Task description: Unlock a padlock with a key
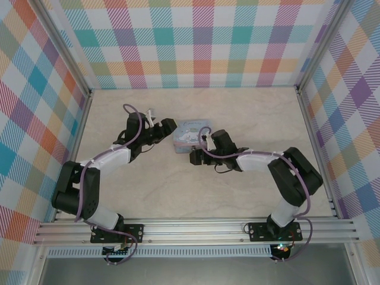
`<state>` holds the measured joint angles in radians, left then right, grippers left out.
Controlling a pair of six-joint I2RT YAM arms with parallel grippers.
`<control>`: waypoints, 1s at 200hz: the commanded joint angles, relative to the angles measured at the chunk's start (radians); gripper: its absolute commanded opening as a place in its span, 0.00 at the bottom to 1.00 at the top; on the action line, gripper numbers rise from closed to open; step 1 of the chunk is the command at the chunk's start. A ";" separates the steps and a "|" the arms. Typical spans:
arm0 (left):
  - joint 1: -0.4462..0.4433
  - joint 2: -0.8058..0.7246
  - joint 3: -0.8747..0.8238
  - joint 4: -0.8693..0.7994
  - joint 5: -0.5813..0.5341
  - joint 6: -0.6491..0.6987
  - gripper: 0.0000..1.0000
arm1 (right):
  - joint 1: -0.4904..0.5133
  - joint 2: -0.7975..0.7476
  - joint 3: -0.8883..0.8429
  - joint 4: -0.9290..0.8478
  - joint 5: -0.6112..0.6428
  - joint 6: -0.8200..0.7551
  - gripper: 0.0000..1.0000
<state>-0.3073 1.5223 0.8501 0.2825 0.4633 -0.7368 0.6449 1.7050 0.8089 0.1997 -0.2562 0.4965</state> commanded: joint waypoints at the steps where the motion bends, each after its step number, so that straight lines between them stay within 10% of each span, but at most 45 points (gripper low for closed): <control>1: -0.019 0.020 0.060 0.008 0.043 -0.010 0.78 | 0.005 0.029 0.032 0.047 0.032 0.024 0.72; 200: -0.073 0.246 0.245 0.034 0.107 -0.057 0.77 | 0.006 0.133 0.011 0.201 0.015 0.019 0.51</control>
<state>-0.3729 1.7550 1.0695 0.3008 0.5419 -0.7933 0.6449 1.8233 0.8318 0.3286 -0.2317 0.5159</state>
